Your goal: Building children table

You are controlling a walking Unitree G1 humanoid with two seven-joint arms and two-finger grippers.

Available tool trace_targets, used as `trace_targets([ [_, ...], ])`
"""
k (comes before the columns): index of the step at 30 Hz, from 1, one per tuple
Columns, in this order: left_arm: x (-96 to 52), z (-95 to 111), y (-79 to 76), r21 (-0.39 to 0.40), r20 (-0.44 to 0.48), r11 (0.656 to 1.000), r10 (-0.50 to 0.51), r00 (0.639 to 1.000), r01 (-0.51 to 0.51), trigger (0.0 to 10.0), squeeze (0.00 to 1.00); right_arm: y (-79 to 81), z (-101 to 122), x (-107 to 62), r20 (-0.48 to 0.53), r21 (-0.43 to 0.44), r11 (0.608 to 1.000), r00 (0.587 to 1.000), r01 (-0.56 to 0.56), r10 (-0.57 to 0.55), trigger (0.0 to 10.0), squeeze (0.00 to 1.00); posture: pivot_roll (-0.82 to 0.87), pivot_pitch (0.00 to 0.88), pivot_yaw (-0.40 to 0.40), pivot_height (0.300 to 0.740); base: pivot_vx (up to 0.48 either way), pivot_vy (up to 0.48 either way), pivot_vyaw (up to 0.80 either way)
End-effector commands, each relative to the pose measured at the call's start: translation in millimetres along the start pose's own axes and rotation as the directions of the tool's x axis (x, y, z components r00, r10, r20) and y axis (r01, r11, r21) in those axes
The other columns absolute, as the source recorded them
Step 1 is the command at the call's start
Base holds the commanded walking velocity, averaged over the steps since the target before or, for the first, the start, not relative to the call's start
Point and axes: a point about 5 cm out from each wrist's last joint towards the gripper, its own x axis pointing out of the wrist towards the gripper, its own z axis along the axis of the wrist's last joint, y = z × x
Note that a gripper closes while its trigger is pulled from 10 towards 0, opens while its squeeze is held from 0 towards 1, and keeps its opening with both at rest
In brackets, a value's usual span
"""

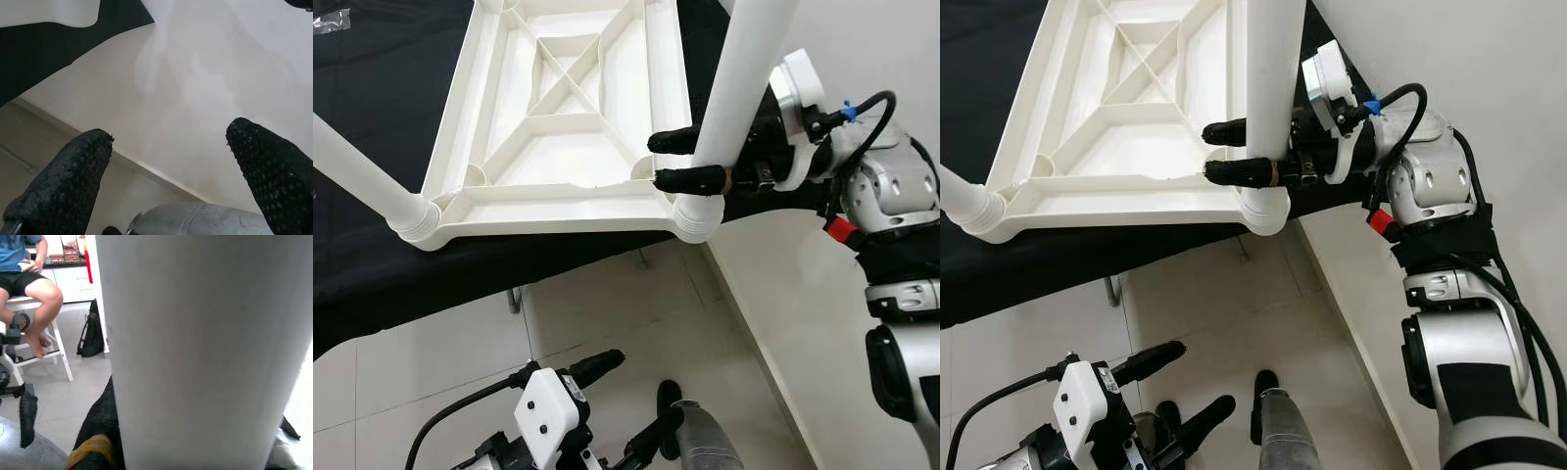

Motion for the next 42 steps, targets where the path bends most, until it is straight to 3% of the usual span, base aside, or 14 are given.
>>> trace_targets([
  [1,-1.6,-6.9,-3.1,-0.015,-0.023,1.0,-0.004,1.0,0.004,10.0,0.0,2.7,-14.8,2.9,-0.041,0.032,0.999,0.999,0.003,-0.002,10.0,0.0,0.04,0.422,0.024,0.74,0.0,0.0,0.0],
  [18,-2.5,-5.2,-5.5,-0.018,-0.02,1.0,-0.003,1.0,0.003,10.0,0.0,-7.3,-11.2,-10.3,-0.085,0.023,0.998,0.995,0.052,-0.05,10.0,0.0,0.04,0.437,0.021,0.74,0.0,0.0,0.0],
  [35,-2.3,-5.6,-5.0,-0.018,-0.018,1.0,0.0,1.0,0.0,10.0,0.0,-5.1,-16.6,2.9,-0.093,0.043,0.999,0.996,0.021,-0.016,10.0,0.0,0.03,0.438,0.018,0.74,0.0,0.0,0.0],
  [42,-1.5,-5.7,-4.3,-0.017,-0.015,1.0,0.002,1.0,-0.002,10.0,0.0,-13.0,-24.8,-0.8,-0.144,0.026,0.972,0.963,0.234,-0.227,10.0,0.0,0.03,0.434,0.017,0.74,0.0,0.0,0.0],
])
